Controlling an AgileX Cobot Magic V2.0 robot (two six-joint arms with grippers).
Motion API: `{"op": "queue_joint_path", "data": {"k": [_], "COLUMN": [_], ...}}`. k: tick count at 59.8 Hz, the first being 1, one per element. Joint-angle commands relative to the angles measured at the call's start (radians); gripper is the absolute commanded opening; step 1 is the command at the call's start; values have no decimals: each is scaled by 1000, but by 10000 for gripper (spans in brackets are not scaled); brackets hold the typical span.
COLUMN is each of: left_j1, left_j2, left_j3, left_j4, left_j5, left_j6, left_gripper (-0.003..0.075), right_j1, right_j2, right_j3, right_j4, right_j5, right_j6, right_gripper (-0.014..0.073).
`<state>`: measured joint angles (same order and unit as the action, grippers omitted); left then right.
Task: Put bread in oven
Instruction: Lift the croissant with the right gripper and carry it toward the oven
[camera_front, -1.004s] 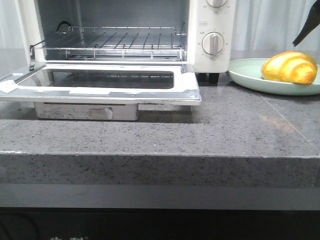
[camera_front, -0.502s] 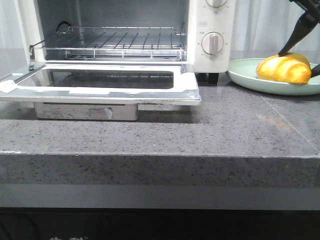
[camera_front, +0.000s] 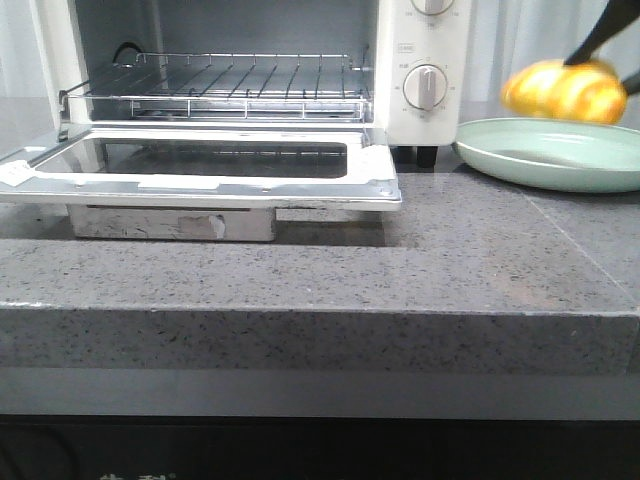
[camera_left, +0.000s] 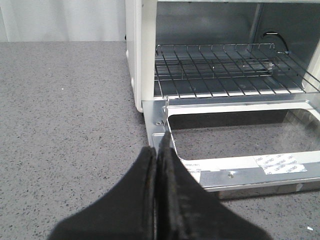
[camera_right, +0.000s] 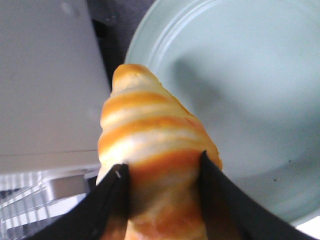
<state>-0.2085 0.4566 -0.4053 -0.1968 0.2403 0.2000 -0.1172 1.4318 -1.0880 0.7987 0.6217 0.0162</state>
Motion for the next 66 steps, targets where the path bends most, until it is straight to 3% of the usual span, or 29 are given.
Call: {"op": "queue_joint_path", "data": {"k": [1,14,29,48,66], "left_j1": [3,3,3,3,3], "left_j2": [3,3,3,3,3], "left_j3": [-29,-29,-29,-29,-29], "left_j4": [-10,-10,-10,-10,-10], "left_j5": [-73,-75,-75,-75,-75], "left_j6": [-9,-9,-9,-9,-9], "left_gripper": [-20,-20,-20,-20,-20], "right_j1": [0,94,373,694,713], "right_j2": [-103,-304,-411,-152,87], "right_j3": [-22,127,297,111,-125], "right_j4": [2,10,136,192,208], "right_j5": [26,54,-191,-430,-649], "right_j6": [-16,-16,-16,-16,-16], "right_gripper": [122,122,122,122,122]}}
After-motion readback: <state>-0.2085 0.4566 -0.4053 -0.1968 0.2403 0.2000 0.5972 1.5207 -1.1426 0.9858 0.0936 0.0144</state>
